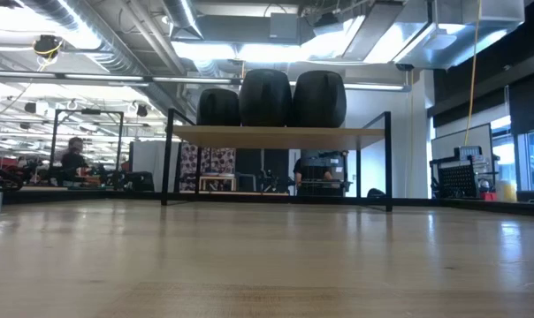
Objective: Place coffee mugs
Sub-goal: Put the black mug on the shelf
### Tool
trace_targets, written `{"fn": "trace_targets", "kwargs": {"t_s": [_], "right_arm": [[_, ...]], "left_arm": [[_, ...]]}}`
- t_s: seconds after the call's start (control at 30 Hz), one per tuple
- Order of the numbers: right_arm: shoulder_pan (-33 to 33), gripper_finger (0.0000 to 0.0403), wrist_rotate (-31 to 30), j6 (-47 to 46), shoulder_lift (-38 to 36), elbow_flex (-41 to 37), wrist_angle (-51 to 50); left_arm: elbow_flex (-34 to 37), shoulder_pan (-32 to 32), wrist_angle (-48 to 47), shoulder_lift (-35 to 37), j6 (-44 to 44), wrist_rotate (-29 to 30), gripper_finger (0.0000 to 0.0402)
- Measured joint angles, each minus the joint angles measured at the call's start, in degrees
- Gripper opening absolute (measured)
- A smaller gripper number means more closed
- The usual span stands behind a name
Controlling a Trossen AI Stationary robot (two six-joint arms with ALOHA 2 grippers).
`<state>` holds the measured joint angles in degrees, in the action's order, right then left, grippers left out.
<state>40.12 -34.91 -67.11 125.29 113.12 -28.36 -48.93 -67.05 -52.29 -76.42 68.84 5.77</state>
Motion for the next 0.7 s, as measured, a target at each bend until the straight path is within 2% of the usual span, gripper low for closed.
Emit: {"fn": "trace_targets", "kwargs": {"t_s": [0.2,0.47,0.7], "right_arm": [[0.00,0.0202,0.00,-0.13,0.00,0.00,0.00],[0.00,0.0202,-0.66,-0.15,0.00,0.00,-0.04],[0.00,0.0202,-1.12,-0.15,0.00,0.00,-0.07]], "left_arm": [[1.73,0.30,0.83,-0.02,-2.25,1.55,0.0109],[1.51,0.44,1.53,0.22,-5.63,1.82,0.0016],[-0.13,2.12,0.82,-0.09,-6.91,2.49,0.0017]]}}
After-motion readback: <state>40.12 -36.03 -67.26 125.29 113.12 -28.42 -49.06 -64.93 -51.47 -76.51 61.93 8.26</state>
